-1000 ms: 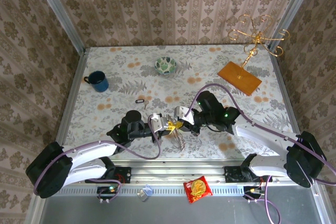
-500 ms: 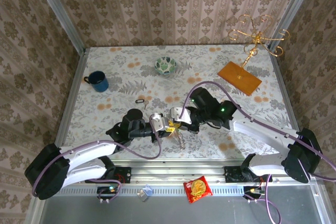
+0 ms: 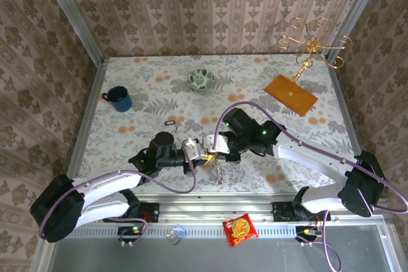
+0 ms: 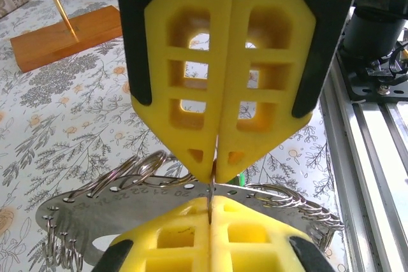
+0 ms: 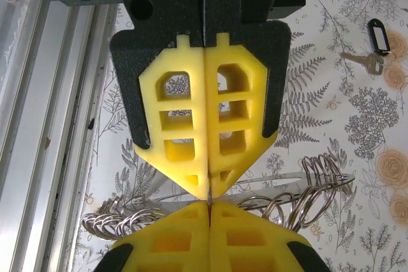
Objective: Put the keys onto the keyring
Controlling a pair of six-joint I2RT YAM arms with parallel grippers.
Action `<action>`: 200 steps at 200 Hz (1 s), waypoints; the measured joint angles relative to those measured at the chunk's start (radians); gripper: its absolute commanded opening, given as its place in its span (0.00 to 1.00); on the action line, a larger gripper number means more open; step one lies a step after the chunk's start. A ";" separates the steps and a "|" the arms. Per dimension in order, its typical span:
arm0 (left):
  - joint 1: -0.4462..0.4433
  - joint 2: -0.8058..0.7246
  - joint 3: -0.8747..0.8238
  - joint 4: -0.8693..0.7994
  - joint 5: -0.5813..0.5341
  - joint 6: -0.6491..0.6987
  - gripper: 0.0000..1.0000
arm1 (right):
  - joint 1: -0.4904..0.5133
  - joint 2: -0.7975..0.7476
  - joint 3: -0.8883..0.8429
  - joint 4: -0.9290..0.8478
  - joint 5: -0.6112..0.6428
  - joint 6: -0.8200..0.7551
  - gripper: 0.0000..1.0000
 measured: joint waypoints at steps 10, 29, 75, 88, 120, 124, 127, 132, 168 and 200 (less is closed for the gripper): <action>0.000 0.000 0.000 0.000 0.000 0.000 0.00 | -0.002 -0.003 -0.005 0.011 0.000 0.008 0.17; 0.000 0.000 0.000 0.014 0.005 -0.002 0.00 | -0.023 -0.038 -0.057 0.075 -0.032 0.050 0.25; 0.000 0.000 -0.014 0.084 0.016 -0.027 0.00 | -0.108 -0.156 -0.193 0.214 -0.113 0.162 0.31; 0.000 0.001 -0.022 0.104 0.019 -0.033 0.00 | -0.109 -0.164 -0.219 0.246 -0.129 0.182 0.32; 0.000 0.019 -0.032 0.153 0.020 -0.049 0.00 | -0.109 -0.160 -0.246 0.291 -0.151 0.211 0.30; 0.000 0.022 -0.032 0.155 0.021 -0.050 0.00 | -0.109 -0.158 -0.246 0.297 -0.153 0.212 0.29; 0.000 0.024 -0.032 0.157 0.021 -0.051 0.00 | -0.109 -0.156 -0.246 0.301 -0.155 0.214 0.28; 0.000 0.027 -0.033 0.161 0.023 -0.054 0.00 | -0.109 -0.153 -0.246 0.308 -0.156 0.214 0.27; 0.000 0.035 -0.036 0.179 0.026 -0.059 0.00 | -0.109 -0.144 -0.246 0.330 -0.174 0.216 0.07; 0.001 0.035 -0.037 0.180 0.013 -0.074 0.16 | -0.109 -0.139 -0.245 0.319 -0.179 0.205 0.00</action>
